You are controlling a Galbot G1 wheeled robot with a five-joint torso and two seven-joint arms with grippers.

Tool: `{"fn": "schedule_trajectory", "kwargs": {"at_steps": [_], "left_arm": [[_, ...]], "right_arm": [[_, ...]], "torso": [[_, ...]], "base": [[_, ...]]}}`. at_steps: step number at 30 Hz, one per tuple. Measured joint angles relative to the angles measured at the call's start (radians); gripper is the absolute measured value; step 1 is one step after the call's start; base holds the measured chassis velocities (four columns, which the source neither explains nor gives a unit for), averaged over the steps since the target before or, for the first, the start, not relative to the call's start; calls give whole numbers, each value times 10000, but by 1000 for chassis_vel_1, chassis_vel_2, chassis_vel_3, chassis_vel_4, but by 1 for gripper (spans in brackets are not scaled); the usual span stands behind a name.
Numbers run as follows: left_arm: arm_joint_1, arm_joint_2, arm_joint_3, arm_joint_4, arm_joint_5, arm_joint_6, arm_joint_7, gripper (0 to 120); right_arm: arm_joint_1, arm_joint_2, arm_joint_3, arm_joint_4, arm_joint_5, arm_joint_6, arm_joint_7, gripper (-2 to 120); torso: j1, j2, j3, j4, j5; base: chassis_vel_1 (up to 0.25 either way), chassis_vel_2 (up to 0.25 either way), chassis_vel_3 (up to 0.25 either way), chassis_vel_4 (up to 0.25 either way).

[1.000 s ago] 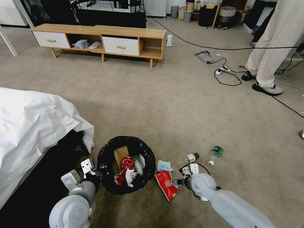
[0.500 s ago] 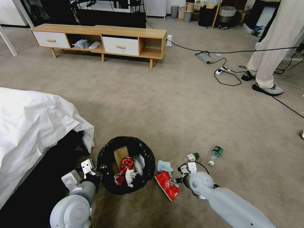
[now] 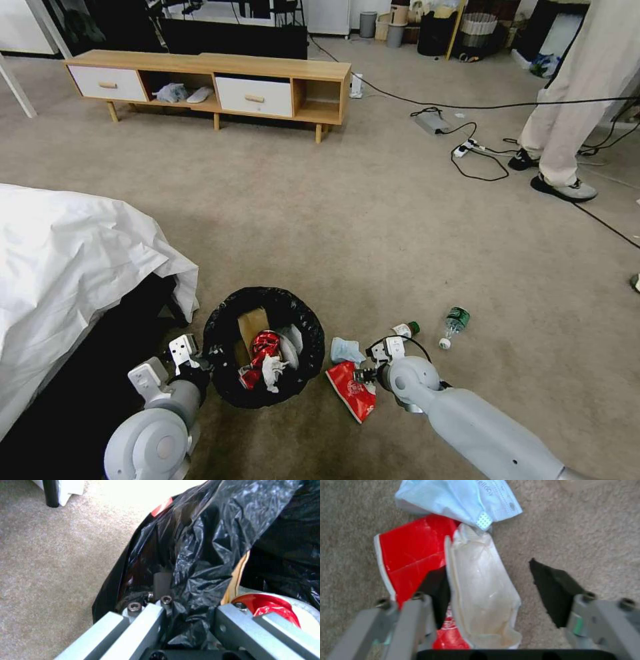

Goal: Pick up the trash bin and place the garbage on the floor into it.

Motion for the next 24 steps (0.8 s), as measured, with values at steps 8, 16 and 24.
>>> {"fn": "schedule_trajectory", "kwargs": {"at_steps": [8, 16, 24], "left_arm": [[-24, 96, -52, 33, -77, -4, 6, 0], [-28, 93, -7, 33, -78, -4, 7, 0], [-24, 103, 64, -23, -58, 8, 4, 0]], "right_arm": [[-25, 126, 5, -92, 1, 22, 52, 30], [-35, 130, 5, -89, 8, 59, 108, 0], [-121, 24, 99, -13, 9, 99, 113, 0]], "torso": [[0, 0, 0, 0, 0], [0, 0, 0, -1, 0], [0, 0, 0, -1, 0]], "base": [[0, 0, 0, 0], [0, 0, 0, 0], [0, 0, 0, 0]]}}
